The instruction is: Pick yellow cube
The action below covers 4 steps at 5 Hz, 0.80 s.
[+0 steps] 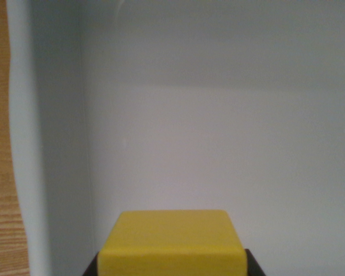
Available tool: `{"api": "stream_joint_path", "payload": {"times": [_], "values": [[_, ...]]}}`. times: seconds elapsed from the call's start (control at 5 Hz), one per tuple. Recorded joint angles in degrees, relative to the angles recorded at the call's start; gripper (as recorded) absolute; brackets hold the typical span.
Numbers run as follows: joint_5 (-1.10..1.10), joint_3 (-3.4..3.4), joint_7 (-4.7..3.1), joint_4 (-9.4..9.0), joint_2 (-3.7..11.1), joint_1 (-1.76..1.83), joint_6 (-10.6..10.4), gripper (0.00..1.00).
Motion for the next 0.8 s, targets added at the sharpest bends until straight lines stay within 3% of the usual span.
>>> {"api": "stream_joint_path", "payload": {"times": [0.2, 0.4, 0.6, 0.8], "values": [[0.0, 0.0, 0.0, 0.0, 0.0, 0.0, 0.0, 1.0], [0.2, -0.02, -0.11, 1.66, -0.78, -0.06, 2.4, 1.0], [0.2, -0.02, -0.11, 1.66, -0.78, -0.06, 2.4, 1.0], [0.4, -0.03, -0.23, 3.36, -1.58, -0.11, 4.9, 1.0]]}}
